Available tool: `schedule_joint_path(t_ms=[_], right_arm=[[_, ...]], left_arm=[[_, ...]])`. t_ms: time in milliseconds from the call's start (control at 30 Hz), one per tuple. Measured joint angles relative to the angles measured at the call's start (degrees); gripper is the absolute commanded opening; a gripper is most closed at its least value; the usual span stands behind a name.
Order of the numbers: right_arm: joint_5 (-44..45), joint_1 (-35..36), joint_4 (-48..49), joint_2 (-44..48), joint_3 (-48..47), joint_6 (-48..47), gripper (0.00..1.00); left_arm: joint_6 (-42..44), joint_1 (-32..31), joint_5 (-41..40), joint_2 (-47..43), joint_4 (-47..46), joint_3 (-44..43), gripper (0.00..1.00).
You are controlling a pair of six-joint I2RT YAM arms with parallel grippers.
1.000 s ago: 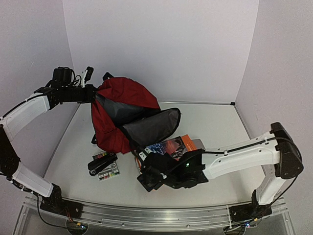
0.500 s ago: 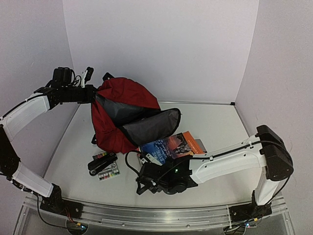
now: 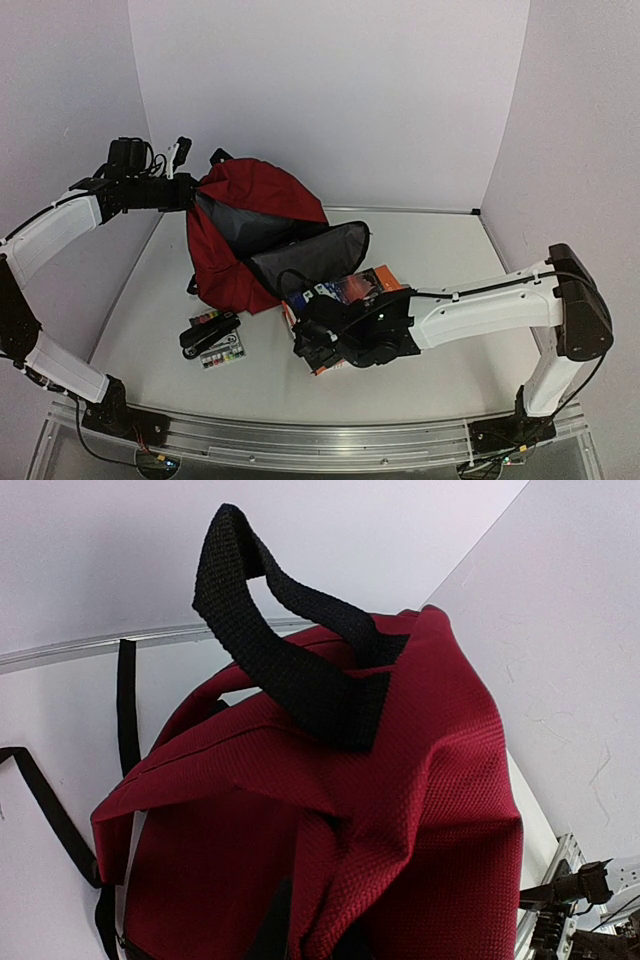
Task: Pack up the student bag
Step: Adjust the book at the center of the board.
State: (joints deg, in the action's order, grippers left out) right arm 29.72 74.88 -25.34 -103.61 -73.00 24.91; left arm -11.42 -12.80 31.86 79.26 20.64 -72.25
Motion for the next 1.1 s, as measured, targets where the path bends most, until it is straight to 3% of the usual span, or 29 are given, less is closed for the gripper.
schedule_joint_path(t_ms=[500,1100], right_arm=[[1.81,-2.84,-2.49,-2.51,-2.11,3.95,0.98],[2.96,-9.22,-5.45,0.00,3.20,10.34,0.92]], left_arm=[[0.00,0.00,0.00,0.00,0.35,0.00,0.00],[0.00,0.00,-0.02,0.00,0.39,0.00,0.00]])
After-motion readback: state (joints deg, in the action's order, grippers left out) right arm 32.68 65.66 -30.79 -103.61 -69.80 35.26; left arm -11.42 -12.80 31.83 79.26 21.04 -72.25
